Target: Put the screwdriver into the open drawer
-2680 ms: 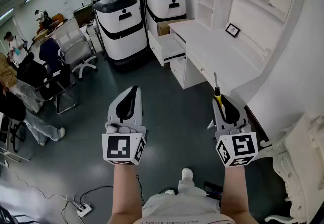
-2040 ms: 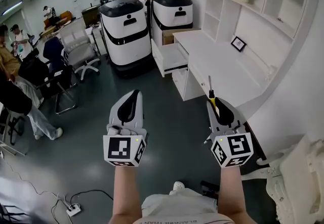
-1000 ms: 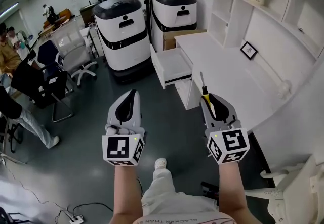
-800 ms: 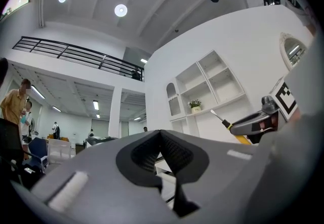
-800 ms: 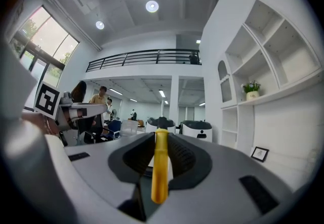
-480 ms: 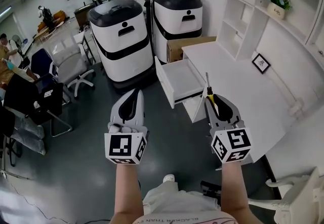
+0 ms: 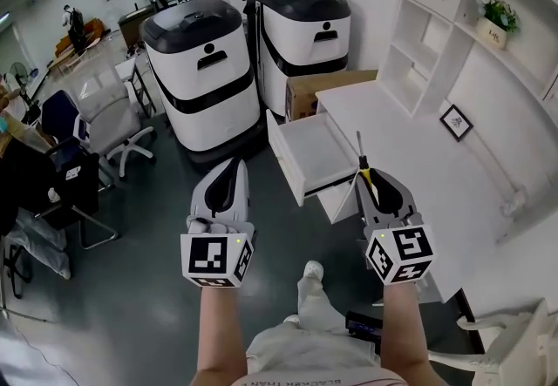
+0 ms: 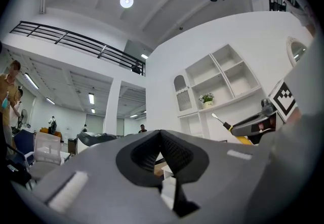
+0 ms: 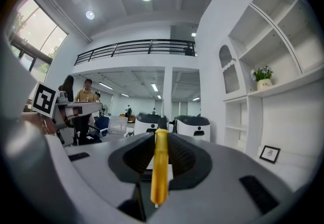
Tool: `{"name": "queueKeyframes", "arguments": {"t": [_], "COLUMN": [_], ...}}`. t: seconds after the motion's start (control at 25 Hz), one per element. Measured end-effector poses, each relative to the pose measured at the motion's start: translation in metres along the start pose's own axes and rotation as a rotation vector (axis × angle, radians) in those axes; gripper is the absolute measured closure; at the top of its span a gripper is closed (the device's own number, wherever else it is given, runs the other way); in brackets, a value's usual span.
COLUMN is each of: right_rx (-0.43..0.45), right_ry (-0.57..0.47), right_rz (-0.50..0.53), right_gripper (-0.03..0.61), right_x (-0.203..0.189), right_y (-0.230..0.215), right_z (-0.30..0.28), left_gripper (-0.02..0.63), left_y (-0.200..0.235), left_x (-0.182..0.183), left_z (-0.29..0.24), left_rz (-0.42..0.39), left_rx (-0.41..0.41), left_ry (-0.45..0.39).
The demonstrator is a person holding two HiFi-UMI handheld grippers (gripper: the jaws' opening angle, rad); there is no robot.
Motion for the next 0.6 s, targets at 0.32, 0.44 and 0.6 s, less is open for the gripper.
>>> {"name": "queueKeyframes", "arguments": {"t": [0.32, 0.44, 0.6], "right_rx": [-0.01, -0.009, 0.004], "right_ry": [0.007, 0.0, 0.0], "right_rz": [-0.025, -0.037, -0.045], "right_gripper": [0.492, 0.492, 0.492], "right_x": [-0.005, -0.002, 0.0], "right_y": [-0.034, -0.05, -0.072], "right_z": [-0.063, -0.091, -0.136], "left_gripper": [0.606, 0.606, 0.606], "left_y": [0.026, 0.036, 0.048], "left_x": [-0.024, -0.029, -0.037], "left_z": [-0.059, -0.088, -0.135], "left_rz": [-0.009, -0.02, -0.033], "left_rx": [0.016, 0.018, 0.024], "left_ry": [0.012, 0.016, 0.017]}}
Point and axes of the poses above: the fingertips, and each gripper's own axes: z backward along the fingers, y to its left, x out of its top, the point moved 2 cm from there along z, backward along the fingers, and after that the axes turned 7 degrees about -z, right-handed, at the moved point
